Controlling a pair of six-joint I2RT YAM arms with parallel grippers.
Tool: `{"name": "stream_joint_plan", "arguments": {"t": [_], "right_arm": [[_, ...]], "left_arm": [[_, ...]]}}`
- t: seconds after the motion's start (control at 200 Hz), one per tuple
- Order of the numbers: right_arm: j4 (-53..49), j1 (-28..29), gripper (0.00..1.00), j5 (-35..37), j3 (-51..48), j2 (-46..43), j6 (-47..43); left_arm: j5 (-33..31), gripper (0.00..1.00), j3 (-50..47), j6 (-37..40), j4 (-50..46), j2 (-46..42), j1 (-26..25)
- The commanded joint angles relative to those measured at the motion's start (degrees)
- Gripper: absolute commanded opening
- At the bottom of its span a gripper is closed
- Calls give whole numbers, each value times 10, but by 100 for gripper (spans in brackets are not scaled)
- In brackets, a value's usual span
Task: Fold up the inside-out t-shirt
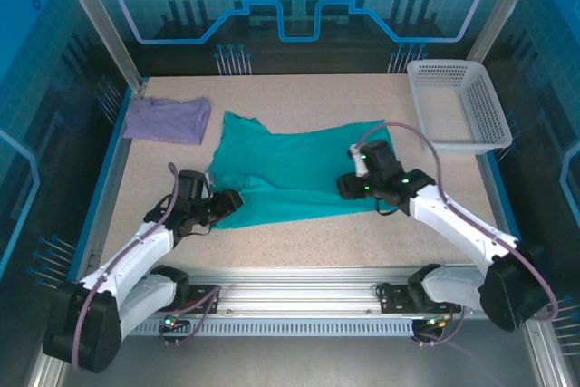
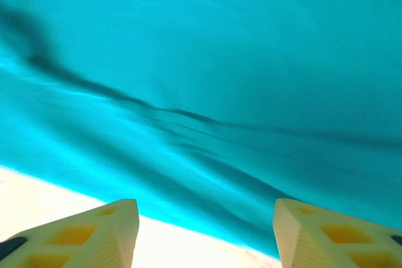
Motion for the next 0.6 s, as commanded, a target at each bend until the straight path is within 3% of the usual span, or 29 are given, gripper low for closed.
{"name": "stream_joint_plan", "arguments": {"t": [0.0,0.235,0.415,0.595], "right_arm": [[112,79,61,-28,63,94,-31],[73,185,63,17,291,350,-86],[21,196,64,19,406,480,-87],[-25,193,59,34,473,547,-82]], "left_arm": [[19,46,-12,-16,-9,25,30],[41,34,-35,-17,39,80,42],[41,32,-54,-15,42,78,47],[39,31,-62,-14,38,66,50]]}}
